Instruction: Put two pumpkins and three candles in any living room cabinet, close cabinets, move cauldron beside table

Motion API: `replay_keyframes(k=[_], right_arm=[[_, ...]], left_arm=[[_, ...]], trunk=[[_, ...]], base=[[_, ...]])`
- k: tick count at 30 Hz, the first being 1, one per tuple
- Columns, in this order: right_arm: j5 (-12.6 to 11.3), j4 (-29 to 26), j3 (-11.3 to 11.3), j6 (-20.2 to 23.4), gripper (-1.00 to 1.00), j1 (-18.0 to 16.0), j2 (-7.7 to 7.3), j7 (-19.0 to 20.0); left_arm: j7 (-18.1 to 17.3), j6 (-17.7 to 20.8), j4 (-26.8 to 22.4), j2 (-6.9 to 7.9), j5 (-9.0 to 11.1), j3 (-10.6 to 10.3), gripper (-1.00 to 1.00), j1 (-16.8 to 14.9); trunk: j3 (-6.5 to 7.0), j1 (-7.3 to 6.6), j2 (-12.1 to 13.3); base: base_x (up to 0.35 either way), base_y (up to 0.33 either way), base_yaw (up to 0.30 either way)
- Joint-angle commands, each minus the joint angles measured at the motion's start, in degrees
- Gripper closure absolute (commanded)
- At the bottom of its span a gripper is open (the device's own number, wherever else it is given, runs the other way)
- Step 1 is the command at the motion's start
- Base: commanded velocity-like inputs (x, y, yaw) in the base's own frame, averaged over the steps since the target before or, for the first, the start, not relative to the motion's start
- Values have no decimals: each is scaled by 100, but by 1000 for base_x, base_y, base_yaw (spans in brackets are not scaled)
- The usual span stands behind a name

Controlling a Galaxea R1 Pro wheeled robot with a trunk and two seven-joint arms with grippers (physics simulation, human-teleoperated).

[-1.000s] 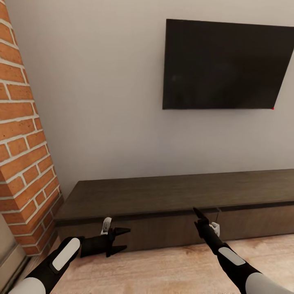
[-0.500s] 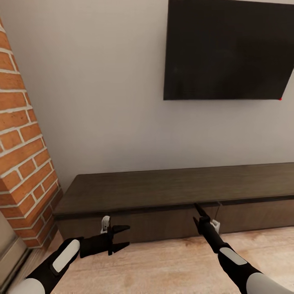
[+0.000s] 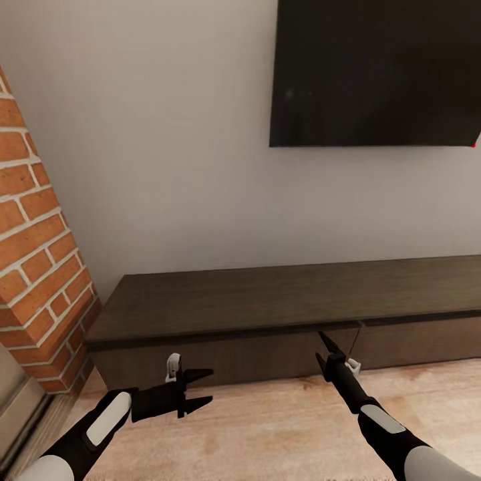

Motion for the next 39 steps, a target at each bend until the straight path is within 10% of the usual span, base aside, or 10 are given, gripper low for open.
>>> replay_keyframes(k=[1, 23, 39], right_arm=[[-62, 6, 27, 43, -100, -5, -4, 24], [-256, 37, 29, 43, -100, -5, -4, 40], [-256, 37, 29, 43, -100, -5, -4, 48]], left_arm=[[-20, 16, 5, 5, 17, -20, -100, -5], [-20, 18, -20, 1, 17, -34, -100, -5], [-29, 22, -60, 12, 17, -37, -100, -5]], trunk=[[-28, 1, -4], [-515, 58, -34], [-515, 58, -34]], base=[[0, 0, 0], [0, 0, 0], [62, 0, 0]])
